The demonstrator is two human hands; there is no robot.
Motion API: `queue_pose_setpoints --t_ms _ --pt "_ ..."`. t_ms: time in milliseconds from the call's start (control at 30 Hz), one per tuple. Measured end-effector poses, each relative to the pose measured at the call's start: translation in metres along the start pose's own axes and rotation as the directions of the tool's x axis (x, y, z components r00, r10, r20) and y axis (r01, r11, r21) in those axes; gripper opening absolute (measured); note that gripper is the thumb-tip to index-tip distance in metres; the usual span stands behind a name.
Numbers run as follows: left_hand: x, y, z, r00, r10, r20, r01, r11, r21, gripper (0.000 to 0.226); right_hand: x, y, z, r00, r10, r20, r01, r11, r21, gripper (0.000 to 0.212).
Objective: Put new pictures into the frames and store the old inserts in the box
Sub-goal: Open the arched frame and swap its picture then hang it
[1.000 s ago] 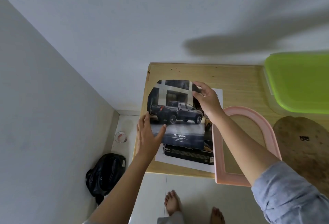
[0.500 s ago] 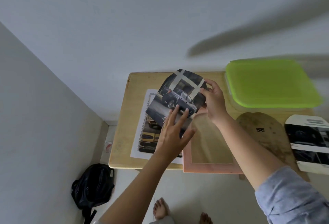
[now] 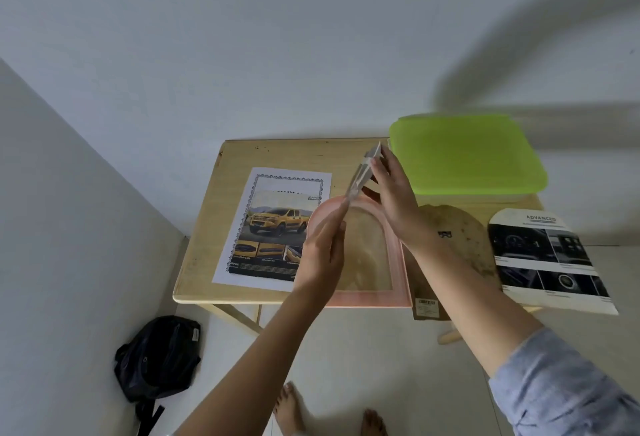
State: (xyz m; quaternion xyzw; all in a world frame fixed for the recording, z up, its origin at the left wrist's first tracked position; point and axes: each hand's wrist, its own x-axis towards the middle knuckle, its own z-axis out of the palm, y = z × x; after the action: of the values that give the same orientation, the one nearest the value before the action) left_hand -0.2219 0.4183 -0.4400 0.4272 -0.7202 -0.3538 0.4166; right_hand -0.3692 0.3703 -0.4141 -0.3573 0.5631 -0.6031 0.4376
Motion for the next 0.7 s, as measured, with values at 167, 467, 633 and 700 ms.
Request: queue_pose_setpoints --t_ms 167,467,633,700 --pt "0.007 0.022 -0.001 0.985 -0.128 -0.115 0.111 0.983 -0.143 0.036 -0.017 0.001 0.009 0.994 -0.079 0.078 0.093 0.977 -0.194 0.047" --pt "0.012 0.004 -0.023 0.849 -0.482 -0.218 0.341 0.813 -0.472 0.029 -0.032 0.062 -0.026 0.958 0.283 0.048 -0.263 0.932 -0.248 0.046" --pt "-0.004 -0.032 -0.02 0.823 -0.538 -0.179 0.441 0.806 -0.394 0.03 -0.044 0.073 -0.044 0.921 0.389 -0.025 -0.386 0.901 -0.199 0.043" --pt "-0.013 -0.046 -0.016 0.836 -0.536 -0.118 0.478 0.817 -0.322 0.03 -0.047 0.077 -0.053 0.934 0.346 -0.091 -0.357 0.881 -0.31 0.053"
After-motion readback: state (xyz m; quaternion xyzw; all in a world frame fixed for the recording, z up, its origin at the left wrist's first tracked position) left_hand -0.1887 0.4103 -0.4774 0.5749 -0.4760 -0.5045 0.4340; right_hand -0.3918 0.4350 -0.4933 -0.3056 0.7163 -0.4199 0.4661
